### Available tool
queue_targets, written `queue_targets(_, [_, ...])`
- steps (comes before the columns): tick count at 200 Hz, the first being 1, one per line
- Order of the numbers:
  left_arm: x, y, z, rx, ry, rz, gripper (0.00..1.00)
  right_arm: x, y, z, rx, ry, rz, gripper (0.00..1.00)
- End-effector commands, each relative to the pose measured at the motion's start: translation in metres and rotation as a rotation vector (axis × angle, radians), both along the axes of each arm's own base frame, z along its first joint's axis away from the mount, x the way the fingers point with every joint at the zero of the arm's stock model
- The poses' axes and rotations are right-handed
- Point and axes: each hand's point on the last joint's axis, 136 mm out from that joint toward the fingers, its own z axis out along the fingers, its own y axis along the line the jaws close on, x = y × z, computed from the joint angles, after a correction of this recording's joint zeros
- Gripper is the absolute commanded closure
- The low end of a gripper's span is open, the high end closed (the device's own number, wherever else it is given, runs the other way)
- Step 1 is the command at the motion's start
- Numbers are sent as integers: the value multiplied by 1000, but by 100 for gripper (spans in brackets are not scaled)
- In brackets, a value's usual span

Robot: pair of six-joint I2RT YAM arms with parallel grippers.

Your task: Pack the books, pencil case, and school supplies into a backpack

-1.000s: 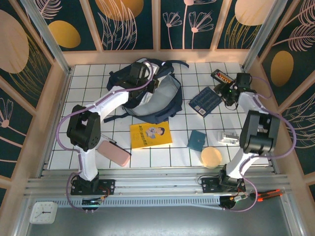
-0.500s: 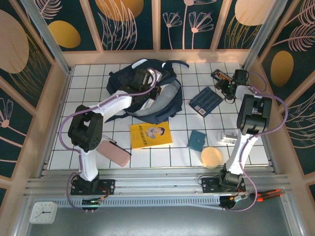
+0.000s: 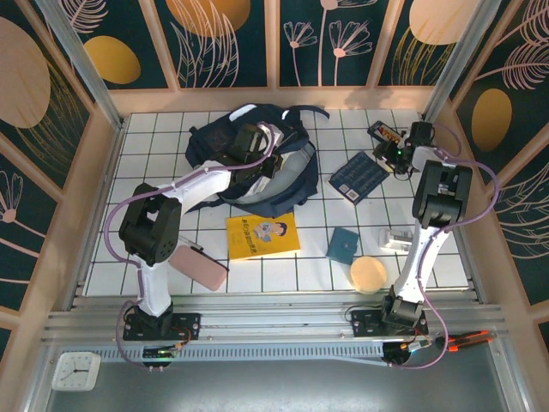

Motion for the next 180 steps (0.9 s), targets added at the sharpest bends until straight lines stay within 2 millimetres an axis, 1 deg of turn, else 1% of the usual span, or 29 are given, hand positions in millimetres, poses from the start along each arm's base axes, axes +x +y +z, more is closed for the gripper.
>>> queue_targets(1, [-3,-16,16,-87,0,-23,100,-47,21,1,75,93,61,40])
queue_targets(7, [-3,-17,16,-89,2,-24,100,-54,25,-1,87,102,63,40])
queue_targets(44, [-6,-22,16,-102,10,-35,100,-91,48,13,142,97,87,42])
queue_targets(58, [-9,-25,12,-100,23,-38,100,-103,57,15,155,107,101,43])
queue_targets(72, [-13,-28,7,-102,40,-43,100,-115,72,20,190,103,136,44])
queue_targets(76, [-15,-29,5,-101,44,-46,100,-119,79,21,209,100,155,45])
queue_targets(93, [-20,-34,-2,-95,59,-58,100,-127,99,28,246,77,219,45])
queue_targets(105, [-23,-38,-5,-96,64,-64,100,-129,109,31,255,64,258,46])
queue_targets(132, [-22,-40,-7,-104,73,-58,100,-132,115,41,255,41,290,49])
queue_targets(147, [-21,-39,-8,-97,69,-56,100,-133,115,51,246,15,296,55])
queue_targets(150, [-21,-39,-7,-97,68,-54,100,-134,116,53,248,9,300,59])
queue_targets(157, [-21,-39,-6,-96,65,-55,100,-136,117,56,252,-1,306,65])
queue_targets(165, [-21,-39,-7,-95,66,-53,100,-138,119,60,260,-10,313,69])
queue_targets(180, [-20,-38,-8,-92,68,-52,100,-142,124,63,281,-19,332,71])
